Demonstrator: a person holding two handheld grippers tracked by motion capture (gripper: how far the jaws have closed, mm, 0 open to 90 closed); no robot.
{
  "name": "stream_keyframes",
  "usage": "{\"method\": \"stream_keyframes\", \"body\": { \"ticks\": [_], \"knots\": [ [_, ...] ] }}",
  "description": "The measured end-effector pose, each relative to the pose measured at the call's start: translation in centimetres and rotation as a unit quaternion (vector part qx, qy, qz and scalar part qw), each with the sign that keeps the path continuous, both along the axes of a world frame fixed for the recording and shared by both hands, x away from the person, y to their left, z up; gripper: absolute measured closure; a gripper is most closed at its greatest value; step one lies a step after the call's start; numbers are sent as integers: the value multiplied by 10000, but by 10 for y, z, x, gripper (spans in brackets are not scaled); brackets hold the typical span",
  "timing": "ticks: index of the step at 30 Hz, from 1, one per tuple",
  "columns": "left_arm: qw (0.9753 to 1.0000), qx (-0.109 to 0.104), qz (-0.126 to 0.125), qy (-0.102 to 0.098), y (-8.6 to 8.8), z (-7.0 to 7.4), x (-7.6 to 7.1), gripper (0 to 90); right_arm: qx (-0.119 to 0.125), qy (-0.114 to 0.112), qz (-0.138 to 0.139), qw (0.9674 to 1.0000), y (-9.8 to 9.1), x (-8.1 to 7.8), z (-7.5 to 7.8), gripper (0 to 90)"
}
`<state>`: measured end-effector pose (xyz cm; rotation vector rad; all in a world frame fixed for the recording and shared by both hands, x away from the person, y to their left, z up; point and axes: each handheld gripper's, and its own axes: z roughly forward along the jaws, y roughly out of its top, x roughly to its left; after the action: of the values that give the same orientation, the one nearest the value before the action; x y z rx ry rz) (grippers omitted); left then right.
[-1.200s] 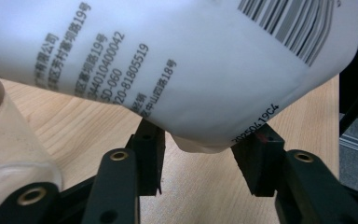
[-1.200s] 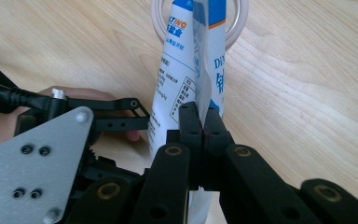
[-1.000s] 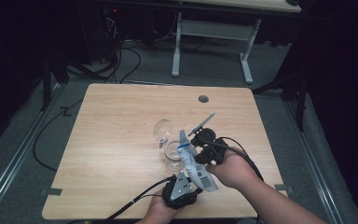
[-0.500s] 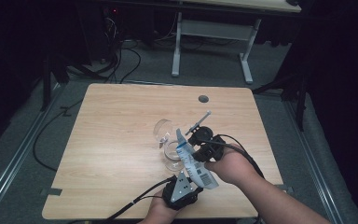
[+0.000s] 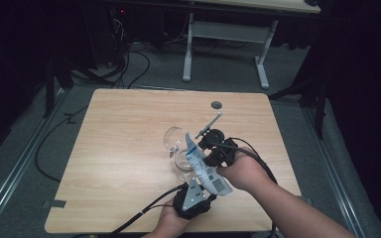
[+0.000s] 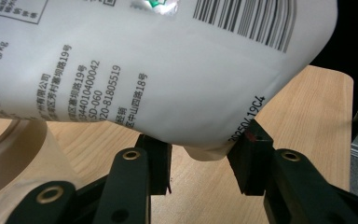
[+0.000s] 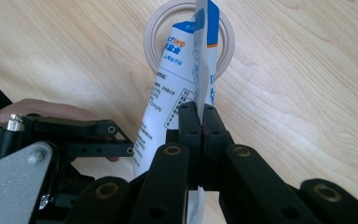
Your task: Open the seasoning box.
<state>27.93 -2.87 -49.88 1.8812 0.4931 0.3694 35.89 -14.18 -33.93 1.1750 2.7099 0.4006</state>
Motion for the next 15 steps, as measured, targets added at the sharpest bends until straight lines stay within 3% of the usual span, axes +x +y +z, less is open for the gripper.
{"method": "stream_keyframes", "body": {
  "ticks": [15],
  "knots": [
    [9999, -26, 85, -71, 5, 3, -1, 638, -40, -20, 64, 10000, 5, 8, -1, 900]
  ]
}}
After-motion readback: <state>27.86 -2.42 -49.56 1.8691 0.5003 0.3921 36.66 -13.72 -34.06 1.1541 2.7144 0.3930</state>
